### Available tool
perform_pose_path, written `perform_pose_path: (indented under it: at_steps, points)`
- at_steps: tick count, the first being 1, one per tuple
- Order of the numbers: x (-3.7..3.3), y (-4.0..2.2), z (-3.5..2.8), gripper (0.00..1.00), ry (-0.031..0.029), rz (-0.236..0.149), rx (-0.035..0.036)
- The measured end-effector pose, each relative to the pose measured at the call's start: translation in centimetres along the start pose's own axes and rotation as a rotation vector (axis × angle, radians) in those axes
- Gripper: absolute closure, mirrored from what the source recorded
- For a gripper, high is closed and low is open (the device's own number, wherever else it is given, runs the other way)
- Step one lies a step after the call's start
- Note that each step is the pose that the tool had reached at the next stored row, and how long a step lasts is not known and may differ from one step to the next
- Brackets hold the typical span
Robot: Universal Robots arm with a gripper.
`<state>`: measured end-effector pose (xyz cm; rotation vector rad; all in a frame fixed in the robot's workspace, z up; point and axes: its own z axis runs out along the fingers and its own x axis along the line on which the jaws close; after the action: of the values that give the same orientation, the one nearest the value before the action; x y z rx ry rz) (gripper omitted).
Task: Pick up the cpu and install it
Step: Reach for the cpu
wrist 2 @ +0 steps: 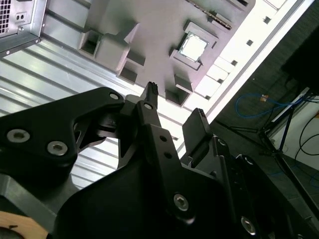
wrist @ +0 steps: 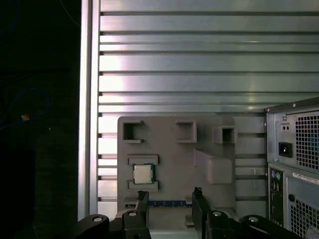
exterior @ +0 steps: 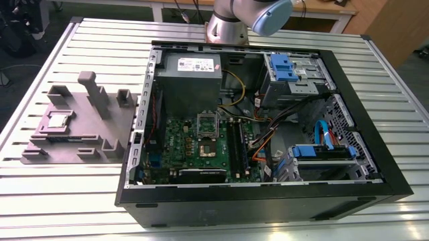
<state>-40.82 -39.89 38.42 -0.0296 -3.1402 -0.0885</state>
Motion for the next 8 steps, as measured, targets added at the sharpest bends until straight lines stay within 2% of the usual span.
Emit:
perform_pose_path:
  at_steps: [8]
  points:
    - [1.00, -0.02, 0.05, 0.53, 0.0000, 0.000, 0.0000]
